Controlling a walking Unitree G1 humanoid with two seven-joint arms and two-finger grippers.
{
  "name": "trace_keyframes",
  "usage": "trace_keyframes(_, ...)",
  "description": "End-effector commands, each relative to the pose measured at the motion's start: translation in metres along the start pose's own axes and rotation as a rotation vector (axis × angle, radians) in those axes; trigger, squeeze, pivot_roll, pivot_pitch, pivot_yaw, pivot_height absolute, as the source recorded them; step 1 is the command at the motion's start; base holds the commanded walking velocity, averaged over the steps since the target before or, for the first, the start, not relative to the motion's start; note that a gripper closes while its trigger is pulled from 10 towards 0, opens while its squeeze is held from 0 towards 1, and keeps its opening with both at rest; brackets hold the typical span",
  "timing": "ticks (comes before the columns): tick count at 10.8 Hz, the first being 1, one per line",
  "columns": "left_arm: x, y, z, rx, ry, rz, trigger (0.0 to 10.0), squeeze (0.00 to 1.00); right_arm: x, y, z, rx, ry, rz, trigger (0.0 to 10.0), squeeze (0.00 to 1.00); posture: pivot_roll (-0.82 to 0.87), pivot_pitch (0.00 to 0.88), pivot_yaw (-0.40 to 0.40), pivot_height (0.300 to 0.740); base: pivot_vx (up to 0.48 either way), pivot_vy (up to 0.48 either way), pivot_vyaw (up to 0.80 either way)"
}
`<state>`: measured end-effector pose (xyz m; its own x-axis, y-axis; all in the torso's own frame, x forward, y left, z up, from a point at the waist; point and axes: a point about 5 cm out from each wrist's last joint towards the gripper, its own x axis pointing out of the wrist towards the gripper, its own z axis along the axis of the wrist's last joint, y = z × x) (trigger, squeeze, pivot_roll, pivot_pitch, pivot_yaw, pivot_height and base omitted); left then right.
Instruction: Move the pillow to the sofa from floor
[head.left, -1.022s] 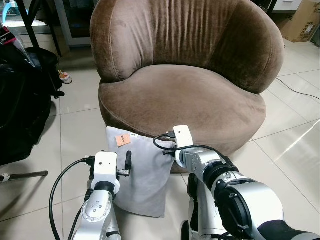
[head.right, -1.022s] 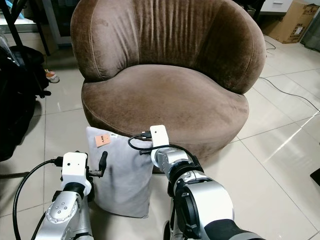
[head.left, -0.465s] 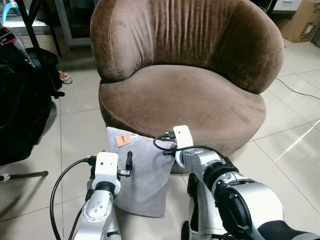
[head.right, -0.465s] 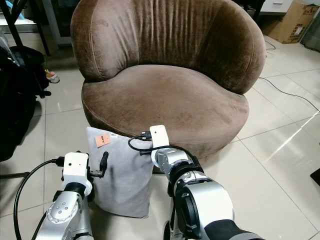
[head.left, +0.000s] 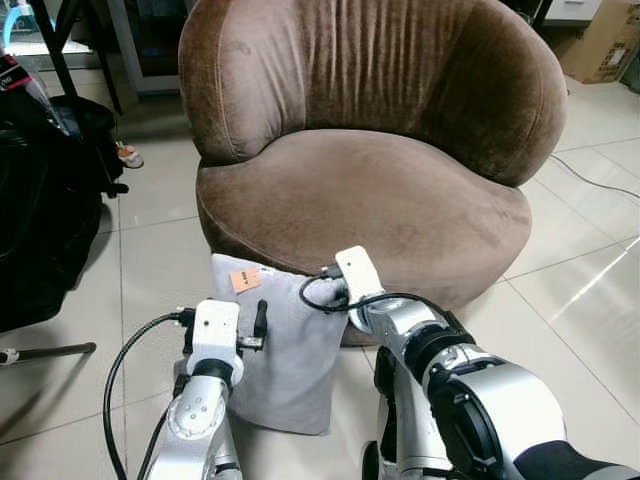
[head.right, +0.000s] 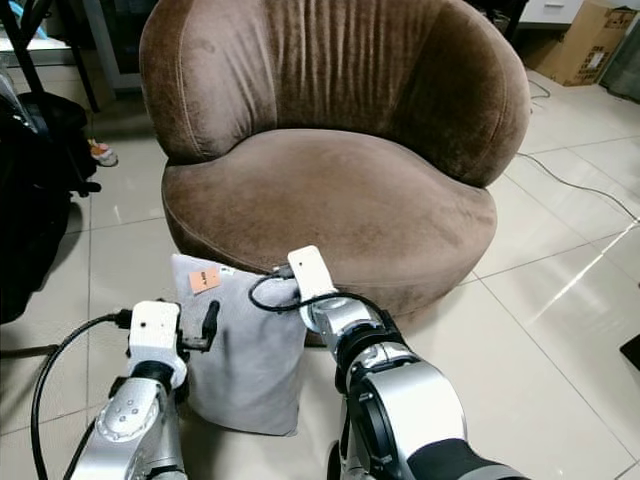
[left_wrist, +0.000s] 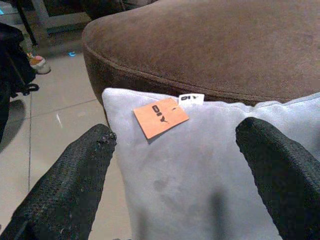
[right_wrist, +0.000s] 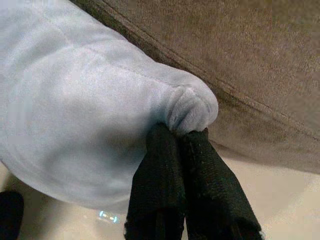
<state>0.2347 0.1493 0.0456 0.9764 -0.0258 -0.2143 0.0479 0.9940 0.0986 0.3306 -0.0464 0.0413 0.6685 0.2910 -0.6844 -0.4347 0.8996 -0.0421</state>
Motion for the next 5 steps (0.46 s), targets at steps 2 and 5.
trace_keyframes(2, 0.0029, -0.0041, -0.0007, -0.007, 0.009, -0.019, 10.0, 0.00, 0.0013, 0.0061, -0.0056, -0.032, -0.017, 0.015, 10.0, 0.00, 0.02, 0.000, -0.091, 0.435, 0.000, 0.000, 0.00)
trace_keyframes(5, 0.0023, -0.0042, -0.0020, -0.007, 0.013, -0.023, 10.0, 0.00, 0.0015, 0.0066, -0.0080, -0.039, -0.019, 0.040, 10.0, 0.00, 0.02, 0.000, -0.089, 0.468, 0.000, 0.000, 0.00)
